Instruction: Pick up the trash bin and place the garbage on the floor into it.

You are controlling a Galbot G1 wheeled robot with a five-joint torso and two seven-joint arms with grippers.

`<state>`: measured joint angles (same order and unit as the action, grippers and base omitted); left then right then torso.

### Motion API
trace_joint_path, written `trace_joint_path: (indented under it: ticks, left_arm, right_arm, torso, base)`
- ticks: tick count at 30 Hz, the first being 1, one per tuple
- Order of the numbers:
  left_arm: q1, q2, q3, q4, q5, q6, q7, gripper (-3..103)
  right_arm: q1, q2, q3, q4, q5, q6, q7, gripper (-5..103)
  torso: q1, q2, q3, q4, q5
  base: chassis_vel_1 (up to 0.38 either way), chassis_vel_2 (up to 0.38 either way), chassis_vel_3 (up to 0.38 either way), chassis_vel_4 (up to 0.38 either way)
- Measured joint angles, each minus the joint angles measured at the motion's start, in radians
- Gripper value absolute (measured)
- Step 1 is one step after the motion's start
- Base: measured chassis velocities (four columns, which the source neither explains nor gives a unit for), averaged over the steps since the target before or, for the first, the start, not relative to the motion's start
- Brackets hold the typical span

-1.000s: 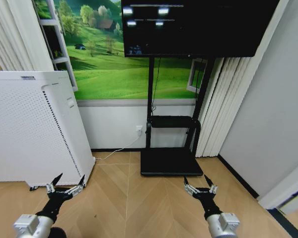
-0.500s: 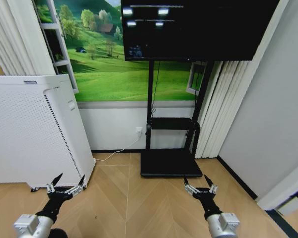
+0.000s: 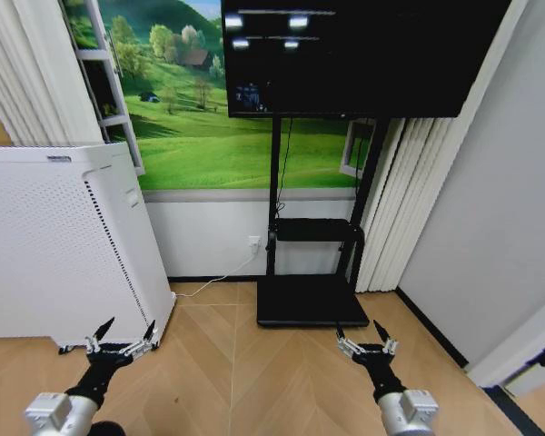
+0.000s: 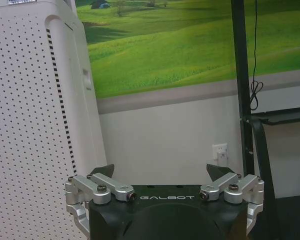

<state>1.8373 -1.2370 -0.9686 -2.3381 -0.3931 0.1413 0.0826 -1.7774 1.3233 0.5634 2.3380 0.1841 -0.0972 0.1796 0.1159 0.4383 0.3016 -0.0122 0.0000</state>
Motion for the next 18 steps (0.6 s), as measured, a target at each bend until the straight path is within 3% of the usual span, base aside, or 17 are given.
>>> trace_joint_path:
  ticks: [18]
  left_arm:
    - [0.0,0.0,0.0,0.0,0.0,0.0,0.0,100]
  right_arm:
    - [0.0,0.0,0.0,0.0,0.0,0.0,0.0,100]
  torso:
    - [0.031,0.08,0.05,0.0,0.0]
  base:
    - [0.0,0.0,0.0,0.0]
